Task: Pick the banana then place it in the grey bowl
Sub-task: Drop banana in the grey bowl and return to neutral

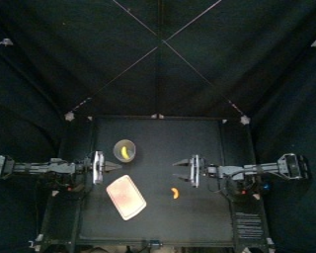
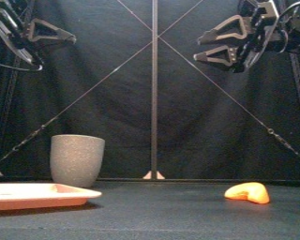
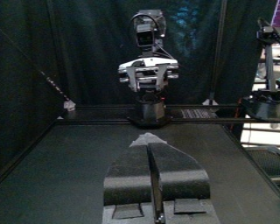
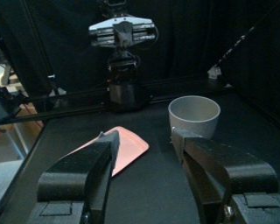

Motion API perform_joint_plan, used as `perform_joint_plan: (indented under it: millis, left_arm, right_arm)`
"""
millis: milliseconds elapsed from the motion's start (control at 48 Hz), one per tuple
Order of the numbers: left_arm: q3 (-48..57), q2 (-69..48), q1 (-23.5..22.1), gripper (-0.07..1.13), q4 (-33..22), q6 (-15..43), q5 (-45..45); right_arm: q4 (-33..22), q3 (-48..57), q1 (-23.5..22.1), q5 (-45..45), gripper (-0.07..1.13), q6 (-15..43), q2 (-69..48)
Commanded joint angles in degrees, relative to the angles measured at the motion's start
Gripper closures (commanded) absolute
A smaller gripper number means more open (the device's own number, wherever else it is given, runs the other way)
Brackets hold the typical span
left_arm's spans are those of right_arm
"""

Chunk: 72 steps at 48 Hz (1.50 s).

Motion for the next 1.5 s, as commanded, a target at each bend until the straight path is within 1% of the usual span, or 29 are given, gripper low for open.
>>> perform_joint_plan:
  millis: [21,333,729,1500]
  left_arm:
    - [-1.8,0.2,0.0,1.07,0.1,0.0,-0.6]
    - [-1.7,0.1,-0.4,1.07,0.2,0.1,-0.6]
    - [-1.0,0.1,-0.4,1.07,2.3,0.1,-0.6]
    - [-0.7,0.0,0.4,1.07,2.2,0.1,-0.6]
  right_arm:
    - [-0.1,0.4,-0.2,-0.4,0.19,-0.1,-2.9]
    - [-0.1,1.8,-0.3,-0.5,0.19,-0.1,-4.1]
    - [0.4,2.5,-0.5,-0.4,0.19,0.0,-4.1]
    - [-0.1,4.3,-0.5,-0.2,0.19,0.0,-4.1]
